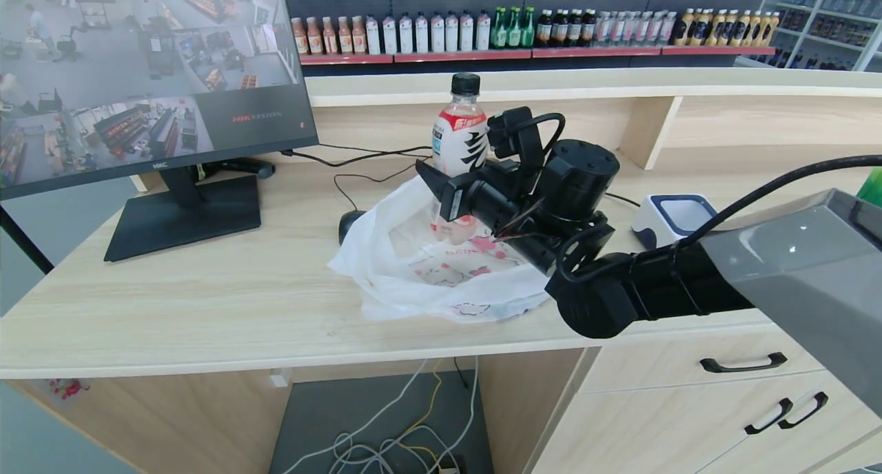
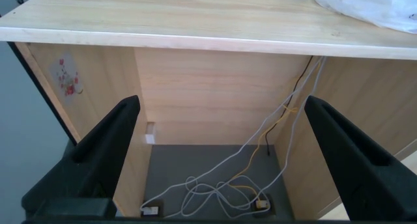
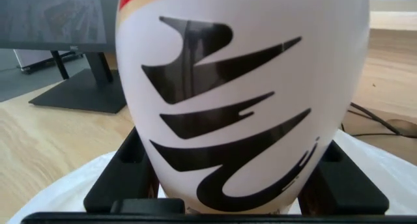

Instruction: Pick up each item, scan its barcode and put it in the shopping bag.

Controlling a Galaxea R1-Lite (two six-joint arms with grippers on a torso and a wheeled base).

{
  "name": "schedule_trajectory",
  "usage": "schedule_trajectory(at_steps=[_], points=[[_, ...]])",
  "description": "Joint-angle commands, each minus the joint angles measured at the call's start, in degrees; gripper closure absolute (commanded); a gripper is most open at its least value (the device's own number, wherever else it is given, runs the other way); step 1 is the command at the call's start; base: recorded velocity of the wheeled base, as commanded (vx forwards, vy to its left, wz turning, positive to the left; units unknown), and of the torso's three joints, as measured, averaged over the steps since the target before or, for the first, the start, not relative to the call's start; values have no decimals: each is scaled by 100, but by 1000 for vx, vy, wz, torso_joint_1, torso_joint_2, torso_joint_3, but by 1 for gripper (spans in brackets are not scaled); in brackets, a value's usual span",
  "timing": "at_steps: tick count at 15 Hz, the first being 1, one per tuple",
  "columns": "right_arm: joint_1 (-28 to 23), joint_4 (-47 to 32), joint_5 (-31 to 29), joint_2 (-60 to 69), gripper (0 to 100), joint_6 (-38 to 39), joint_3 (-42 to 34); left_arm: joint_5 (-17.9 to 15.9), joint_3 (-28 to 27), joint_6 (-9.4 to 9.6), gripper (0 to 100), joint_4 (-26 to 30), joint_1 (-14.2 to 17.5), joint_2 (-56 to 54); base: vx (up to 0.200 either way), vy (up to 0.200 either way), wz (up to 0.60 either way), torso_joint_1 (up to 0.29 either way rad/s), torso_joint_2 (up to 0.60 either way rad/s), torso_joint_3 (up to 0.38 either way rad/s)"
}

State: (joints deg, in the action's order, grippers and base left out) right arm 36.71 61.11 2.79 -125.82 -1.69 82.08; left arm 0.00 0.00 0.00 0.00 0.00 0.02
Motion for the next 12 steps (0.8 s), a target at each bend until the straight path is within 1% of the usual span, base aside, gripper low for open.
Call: schedule_trajectory(at_steps=[1,6,12], points=[[-6,-12,2,-364,100,-6,282,0,0,0,0,0,0,-2,0,0,0,0,0,0],[21,-99,-7,-751,100,-15,704,0,0,0,0,0,0,-2,0,0,0,0,0,0],[82,-161,-15,-865,100,-121,669,0,0,0,0,0,0,-2,0,0,0,0,0,0]])
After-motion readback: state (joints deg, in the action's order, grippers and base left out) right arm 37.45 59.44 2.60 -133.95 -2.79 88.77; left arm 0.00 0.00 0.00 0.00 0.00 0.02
